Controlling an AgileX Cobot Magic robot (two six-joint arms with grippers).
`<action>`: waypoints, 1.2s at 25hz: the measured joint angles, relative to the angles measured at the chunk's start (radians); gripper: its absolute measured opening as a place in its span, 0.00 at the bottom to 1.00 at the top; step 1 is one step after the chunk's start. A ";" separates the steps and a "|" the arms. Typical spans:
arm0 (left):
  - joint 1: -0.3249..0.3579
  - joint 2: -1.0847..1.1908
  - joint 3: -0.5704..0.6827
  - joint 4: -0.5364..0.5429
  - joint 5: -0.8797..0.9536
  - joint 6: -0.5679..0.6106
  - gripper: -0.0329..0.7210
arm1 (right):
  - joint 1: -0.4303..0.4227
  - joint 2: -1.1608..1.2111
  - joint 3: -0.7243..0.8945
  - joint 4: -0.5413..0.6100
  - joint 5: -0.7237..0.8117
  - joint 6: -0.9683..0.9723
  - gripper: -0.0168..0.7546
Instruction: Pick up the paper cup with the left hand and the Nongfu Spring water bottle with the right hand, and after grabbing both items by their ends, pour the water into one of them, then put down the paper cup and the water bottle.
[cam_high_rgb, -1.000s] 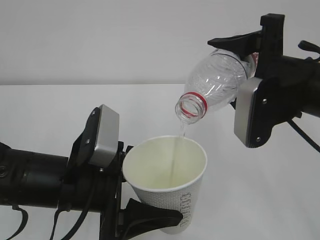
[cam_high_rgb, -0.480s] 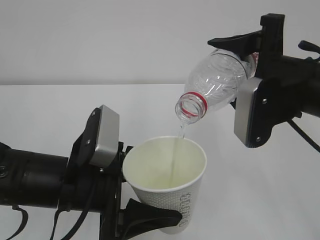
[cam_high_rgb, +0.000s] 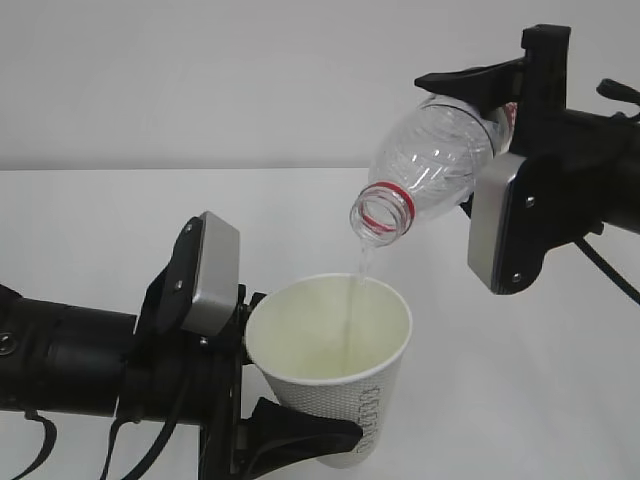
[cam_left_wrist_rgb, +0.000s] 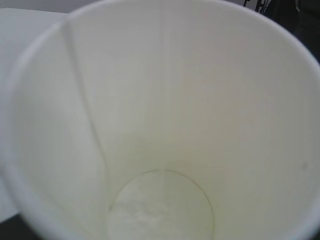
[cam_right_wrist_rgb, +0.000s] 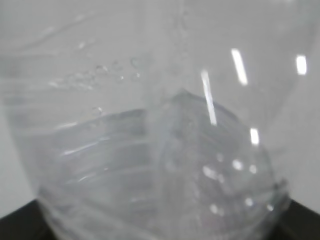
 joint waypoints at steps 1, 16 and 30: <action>0.000 0.000 0.000 0.000 0.000 0.000 0.74 | 0.000 0.000 0.000 0.000 -0.008 0.000 0.70; 0.000 0.000 0.000 0.000 -0.032 0.000 0.74 | 0.000 0.000 0.000 0.000 -0.021 0.000 0.70; 0.000 0.000 0.000 0.002 -0.037 0.000 0.74 | 0.000 0.000 0.000 0.000 -0.022 0.000 0.70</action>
